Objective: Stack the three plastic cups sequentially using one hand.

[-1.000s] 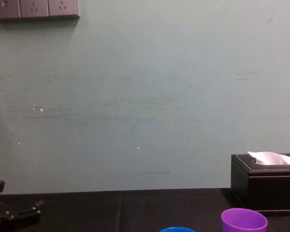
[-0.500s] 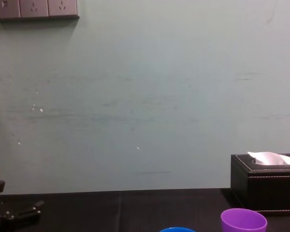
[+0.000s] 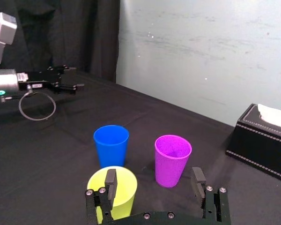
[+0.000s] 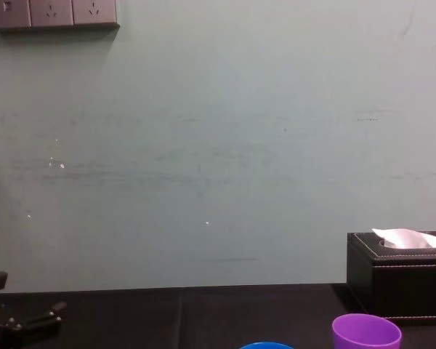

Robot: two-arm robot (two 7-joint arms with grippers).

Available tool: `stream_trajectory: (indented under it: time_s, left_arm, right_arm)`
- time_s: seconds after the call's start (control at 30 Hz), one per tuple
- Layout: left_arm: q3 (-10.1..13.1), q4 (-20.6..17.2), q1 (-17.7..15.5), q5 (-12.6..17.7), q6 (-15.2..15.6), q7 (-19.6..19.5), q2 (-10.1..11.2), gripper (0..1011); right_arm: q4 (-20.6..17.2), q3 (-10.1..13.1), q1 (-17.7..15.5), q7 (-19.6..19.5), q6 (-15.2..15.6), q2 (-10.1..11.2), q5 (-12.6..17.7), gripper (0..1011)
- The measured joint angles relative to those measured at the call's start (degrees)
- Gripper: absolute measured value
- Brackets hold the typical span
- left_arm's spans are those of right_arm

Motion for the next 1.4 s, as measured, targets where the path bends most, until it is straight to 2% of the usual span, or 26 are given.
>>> stream_trajectory:
  time_s: [0.23,0.4,1.0,1.4]
  left_arm:
    - [0.00,0.00,0.00,0.00,0.00,0.00,0.00,1010]
    - [0.00,0.00,-0.01,0.00,0.00,0.00,0.00,1010]
    - [0.00,0.00,0.00,0.00,0.00,0.00,0.00,1010]
    - [0.00,0.00,0.00,0.00,0.00,0.00,0.00,1010]
  right_arm:
    - [-0.40,0.43,-2.83,1.20,-0.62,-0.56,-0.78,1000]
    - [-0.35,-0.02,-3.46,1.83,-0.63,-1.15,-1.76,1000]
    - [1.43,-2.48,-3.68,4.09,0.80,-4.24,-5.08,1000]
    - [2.18,-2.70,-3.14,4.95,1.78,-6.26,-6.39,1000]
